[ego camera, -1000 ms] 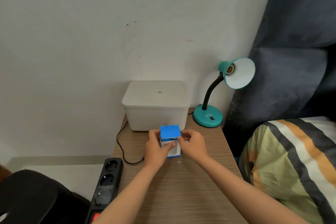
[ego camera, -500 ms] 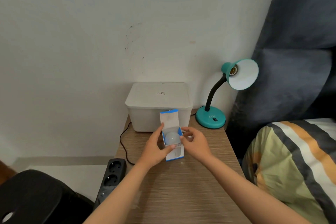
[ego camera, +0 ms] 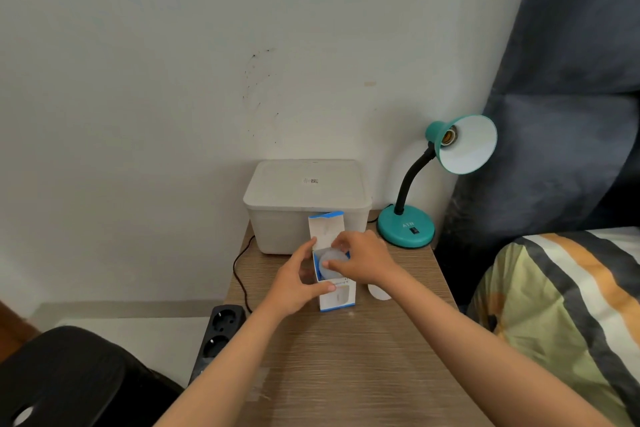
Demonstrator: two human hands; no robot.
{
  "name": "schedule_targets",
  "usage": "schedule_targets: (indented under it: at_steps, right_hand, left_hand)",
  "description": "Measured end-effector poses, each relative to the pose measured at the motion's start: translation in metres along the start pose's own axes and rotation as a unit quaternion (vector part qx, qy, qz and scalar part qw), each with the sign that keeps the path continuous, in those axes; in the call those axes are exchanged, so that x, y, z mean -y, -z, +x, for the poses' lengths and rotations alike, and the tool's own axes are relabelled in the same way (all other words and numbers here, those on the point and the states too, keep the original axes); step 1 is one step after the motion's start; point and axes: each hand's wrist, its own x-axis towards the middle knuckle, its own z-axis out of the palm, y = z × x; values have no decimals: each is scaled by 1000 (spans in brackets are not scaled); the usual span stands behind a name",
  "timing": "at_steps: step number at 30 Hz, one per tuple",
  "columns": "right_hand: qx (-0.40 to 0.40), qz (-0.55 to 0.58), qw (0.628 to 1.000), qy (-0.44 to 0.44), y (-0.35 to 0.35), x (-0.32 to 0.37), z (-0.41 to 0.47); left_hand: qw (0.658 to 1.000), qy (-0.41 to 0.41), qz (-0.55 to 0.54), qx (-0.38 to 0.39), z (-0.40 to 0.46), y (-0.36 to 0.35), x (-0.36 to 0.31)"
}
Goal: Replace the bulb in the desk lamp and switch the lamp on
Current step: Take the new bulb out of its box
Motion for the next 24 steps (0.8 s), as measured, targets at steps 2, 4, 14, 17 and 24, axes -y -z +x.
schedule_targets:
  at_steps: [2,4,14,17,24]
  right_hand:
    - [-46,74,996,-7,7,2,-5]
    - [-95,183,978,-29,16,1,-9]
    - [-137,284,945,-89,38,-12,-24]
    - [-149,272,947,-77,43,-13,-28]
    - [-76,369,920,-110,44,-17,-28]
  left_hand:
    - [1000,-1,1,-6,-1,0,-2]
    - [1000,-1,5,-9,-1,0,-2]
    - [999,8,51,-16,-1,-3,-3]
    - [997,7,71,-10,0,-3,-7]
    - [998,6,67,-8,1,-5,-3]
